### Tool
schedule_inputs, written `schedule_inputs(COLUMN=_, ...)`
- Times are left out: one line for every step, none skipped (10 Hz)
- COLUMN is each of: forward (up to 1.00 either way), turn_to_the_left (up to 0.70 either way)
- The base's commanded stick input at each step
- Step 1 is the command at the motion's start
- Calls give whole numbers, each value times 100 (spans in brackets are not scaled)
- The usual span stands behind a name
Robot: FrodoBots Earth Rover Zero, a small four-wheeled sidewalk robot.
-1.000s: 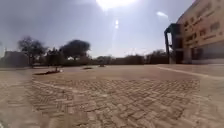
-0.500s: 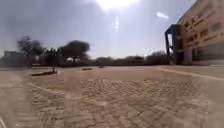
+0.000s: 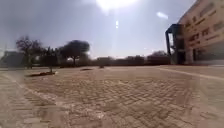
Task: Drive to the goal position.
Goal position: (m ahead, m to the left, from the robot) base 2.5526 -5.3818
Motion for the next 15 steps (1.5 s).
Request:
schedule_inputs(forward=70, turn_to_the_left=0)
schedule_inputs(forward=70, turn_to_the_left=0)
schedule_inputs(forward=70, turn_to_the_left=0)
schedule_inputs(forward=70, turn_to_the_left=0)
schedule_inputs(forward=70, turn_to_the_left=0)
schedule_inputs(forward=70, turn_to_the_left=0)
schedule_inputs(forward=70, turn_to_the_left=0)
schedule_inputs(forward=70, turn_to_the_left=0)
schedule_inputs(forward=70, turn_to_the_left=0)
schedule_inputs(forward=70, turn_to_the_left=0)
schedule_inputs(forward=70, turn_to_the_left=0)
schedule_inputs(forward=70, turn_to_the_left=0)
schedule_inputs(forward=70, turn_to_the_left=0)
schedule_inputs(forward=70, turn_to_the_left=0)
schedule_inputs(forward=70, turn_to_the_left=0)
